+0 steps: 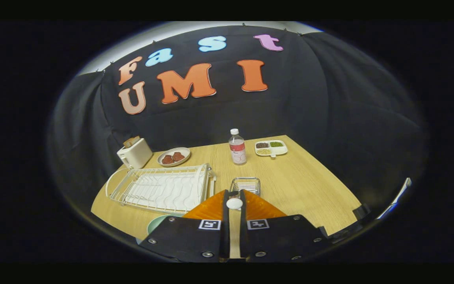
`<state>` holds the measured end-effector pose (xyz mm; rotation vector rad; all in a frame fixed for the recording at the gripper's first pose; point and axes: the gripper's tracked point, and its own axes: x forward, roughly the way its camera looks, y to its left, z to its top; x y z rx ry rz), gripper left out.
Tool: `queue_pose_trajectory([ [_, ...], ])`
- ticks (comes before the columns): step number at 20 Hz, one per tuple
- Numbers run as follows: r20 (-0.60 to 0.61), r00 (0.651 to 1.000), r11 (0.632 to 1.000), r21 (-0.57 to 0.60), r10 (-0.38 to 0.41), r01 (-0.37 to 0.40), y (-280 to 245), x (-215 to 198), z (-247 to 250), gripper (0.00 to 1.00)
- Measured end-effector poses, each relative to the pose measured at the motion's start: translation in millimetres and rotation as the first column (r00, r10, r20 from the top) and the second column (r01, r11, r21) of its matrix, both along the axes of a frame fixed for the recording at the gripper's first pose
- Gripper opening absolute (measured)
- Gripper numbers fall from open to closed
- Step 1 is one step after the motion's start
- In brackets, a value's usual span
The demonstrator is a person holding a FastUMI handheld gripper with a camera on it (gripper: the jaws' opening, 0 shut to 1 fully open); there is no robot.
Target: Take the plate from the dish rack, then take the spoon from the basket and place it into the plate.
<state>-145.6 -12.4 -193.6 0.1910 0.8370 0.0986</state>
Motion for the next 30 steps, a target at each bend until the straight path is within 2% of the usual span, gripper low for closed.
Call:
queue_pose_trajectory([
  [7,-0.092,0.994,0.992,0.117,0.061,-0.050,20.9,-53.2,-6.6,0.10],
  [11,-0.119,0.982,0.980,0.153,0.149,-0.130,43.4,-72.0,-8.9,0.10],
  [18,-0.114,0.948,0.937,0.227,0.298,-0.267,96.9,-79.4,-23.9,0.10],
  [24,-0.129,0.892,0.881,0.267,0.434,-0.390,141.3,-89.7,-39.0,0.10],
  [26,-0.115,0.882,0.865,0.289,0.456,-0.410,154.0,-89.9,-39.3,0.10],
  [30,-0.094,0.884,0.859,0.301,0.458,-0.413,165.9,-86.4,-45.6,0.11],
])
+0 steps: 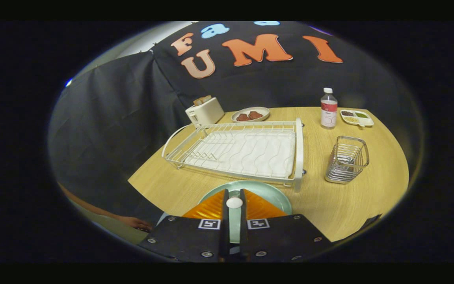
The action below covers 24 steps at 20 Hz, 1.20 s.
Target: Take the plate from the dish rack, then take the spoon from the basket and place it into the plate.
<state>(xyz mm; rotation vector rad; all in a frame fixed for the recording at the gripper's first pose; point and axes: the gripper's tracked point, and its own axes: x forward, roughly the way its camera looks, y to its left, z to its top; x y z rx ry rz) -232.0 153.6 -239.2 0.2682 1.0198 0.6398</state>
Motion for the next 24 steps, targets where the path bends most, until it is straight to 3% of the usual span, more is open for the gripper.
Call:
queue_pose_trajectory([
  [11,-0.045,0.998,0.999,-0.010,-0.045,0.045,-16.8,-3.7,-17.3,0.18],
  [16,-0.034,0.990,0.990,-0.044,-0.136,0.135,-41.7,14.5,-11.0,0.38],
  [21,0.087,0.969,0.969,-0.071,-0.230,0.236,-74.8,59.1,25.9,0.66],
  [24,0.212,0.933,0.946,-0.078,-0.292,0.314,-100.4,95.5,62.5,0.78],
])
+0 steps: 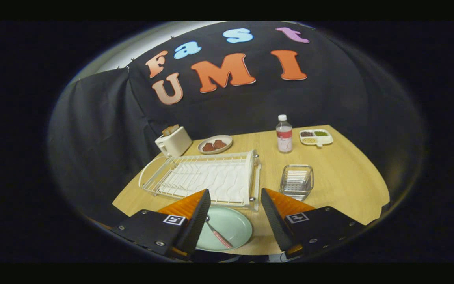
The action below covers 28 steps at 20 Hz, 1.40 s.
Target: Take the plate from the dish rack, then take the spoon from the basket and place it into the plate.
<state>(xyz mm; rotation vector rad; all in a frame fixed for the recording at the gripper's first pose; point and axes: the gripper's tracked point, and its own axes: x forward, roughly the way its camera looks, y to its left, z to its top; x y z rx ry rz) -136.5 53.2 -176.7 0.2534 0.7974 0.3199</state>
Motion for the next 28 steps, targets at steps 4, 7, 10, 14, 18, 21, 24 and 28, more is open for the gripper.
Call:
queue_pose_trajectory([
  [4,0.211,0.973,0.984,-0.132,-0.092,0.122,-48.0,50.3,48.3,0.85],
  [7,0.329,0.934,0.968,-0.159,-0.136,0.197,-68.9,73.2,88.1,0.85],
  [10,0.403,0.899,0.961,-0.134,-0.170,0.242,-76.9,87.1,124.6,0.85],
  [14,0.480,0.857,0.944,-0.155,-0.186,0.292,-89.7,101.5,158.2,0.85],
  [18,0.538,0.824,0.936,-0.168,-0.175,0.308,-90.5,104.2,183.9,0.86],
  [21,0.540,0.823,0.939,-0.162,-0.174,0.305,-88.4,110.2,189.1,0.85],
  [24,0.539,0.822,0.939,-0.149,-0.185,0.309,-89.9,113.6,192.9,0.86],
  [28,0.544,0.821,0.945,-0.138,-0.176,0.295,-87.1,117.4,200.4,0.85],
])
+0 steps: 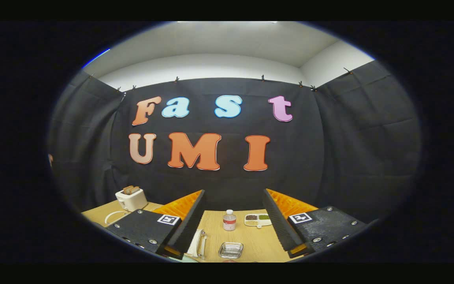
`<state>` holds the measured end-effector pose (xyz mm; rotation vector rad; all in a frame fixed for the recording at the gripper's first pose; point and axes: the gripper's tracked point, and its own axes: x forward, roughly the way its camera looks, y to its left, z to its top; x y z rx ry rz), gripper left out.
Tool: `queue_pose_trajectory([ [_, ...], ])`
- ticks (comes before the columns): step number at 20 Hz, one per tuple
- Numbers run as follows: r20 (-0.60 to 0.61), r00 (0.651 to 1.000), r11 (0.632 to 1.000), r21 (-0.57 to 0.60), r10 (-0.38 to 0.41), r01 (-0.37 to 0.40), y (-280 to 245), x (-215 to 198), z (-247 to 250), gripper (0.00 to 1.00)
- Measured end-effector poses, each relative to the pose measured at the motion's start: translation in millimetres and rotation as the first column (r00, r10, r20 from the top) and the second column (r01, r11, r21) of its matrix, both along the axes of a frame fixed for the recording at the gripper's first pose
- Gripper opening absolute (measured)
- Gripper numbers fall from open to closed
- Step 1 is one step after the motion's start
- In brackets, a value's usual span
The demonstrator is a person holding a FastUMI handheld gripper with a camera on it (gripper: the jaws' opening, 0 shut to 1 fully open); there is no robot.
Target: Take the plate from the dish rack, then take the spoon from the basket and place it into the plate.
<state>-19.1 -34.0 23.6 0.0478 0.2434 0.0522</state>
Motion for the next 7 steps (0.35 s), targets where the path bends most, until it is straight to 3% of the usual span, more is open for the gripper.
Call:
queue_pose_trajectory([
  [7,0.015,1.000,1.000,-0.007,0.021,-0.020,5.1,7.6,8.6,0.86],
])
